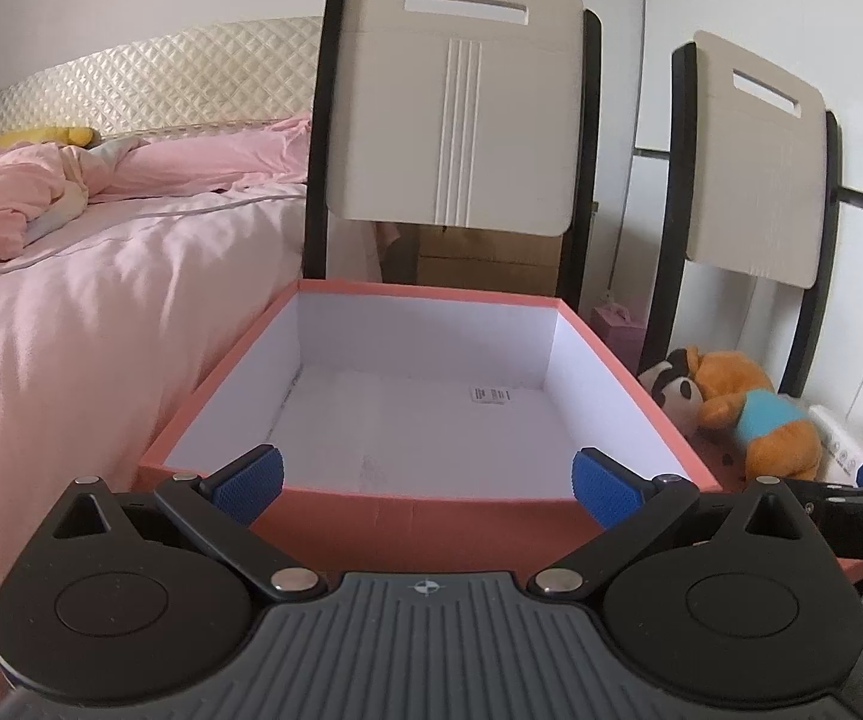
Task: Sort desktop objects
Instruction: 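Move the left tool toward the orange teddy bear on the pink lid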
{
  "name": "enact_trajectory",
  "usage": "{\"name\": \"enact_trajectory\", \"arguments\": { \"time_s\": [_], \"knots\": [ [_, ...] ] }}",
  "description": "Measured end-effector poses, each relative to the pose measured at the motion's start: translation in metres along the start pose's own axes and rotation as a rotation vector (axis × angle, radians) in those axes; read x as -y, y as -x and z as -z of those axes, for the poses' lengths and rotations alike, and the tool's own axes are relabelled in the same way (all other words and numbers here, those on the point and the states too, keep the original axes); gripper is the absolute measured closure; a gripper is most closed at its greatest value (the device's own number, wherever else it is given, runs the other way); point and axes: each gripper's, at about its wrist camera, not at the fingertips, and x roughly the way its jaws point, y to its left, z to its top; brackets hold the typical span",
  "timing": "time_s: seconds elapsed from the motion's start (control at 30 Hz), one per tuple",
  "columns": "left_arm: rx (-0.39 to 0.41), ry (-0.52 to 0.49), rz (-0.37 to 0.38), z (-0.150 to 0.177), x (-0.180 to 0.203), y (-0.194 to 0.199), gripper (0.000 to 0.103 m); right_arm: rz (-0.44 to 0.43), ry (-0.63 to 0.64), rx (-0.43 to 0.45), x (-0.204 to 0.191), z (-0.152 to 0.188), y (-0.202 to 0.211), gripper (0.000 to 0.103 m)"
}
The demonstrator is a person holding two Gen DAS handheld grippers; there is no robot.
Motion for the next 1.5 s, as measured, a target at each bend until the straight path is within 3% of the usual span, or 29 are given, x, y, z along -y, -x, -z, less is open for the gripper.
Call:
{"name": "enact_trajectory", "arguments": {
  "time_s": [0.17, 0.33, 1.5],
  "knots": [
    [0.033, -0.003, 0.004, 0.0069, 0.0049, 0.0069, 0.000, 0.008, 0.013, -0.002, 0.0017, 0.0044, -0.0044, 0.000],
    [0.003, 0.002, 0.016, 0.0013, 0.0009, 0.0012, 0.000, 0.030, 0.022, -0.012, 0.0018, 0.0067, -0.0078, 0.000],
    [0.035, -0.014, -0.004, 0.0056, 0.0038, 0.0096, 0.000, 0.003, 0.008, 0.016, 0.0064, 0.0087, 0.0001, 0.000]
  ]
}}
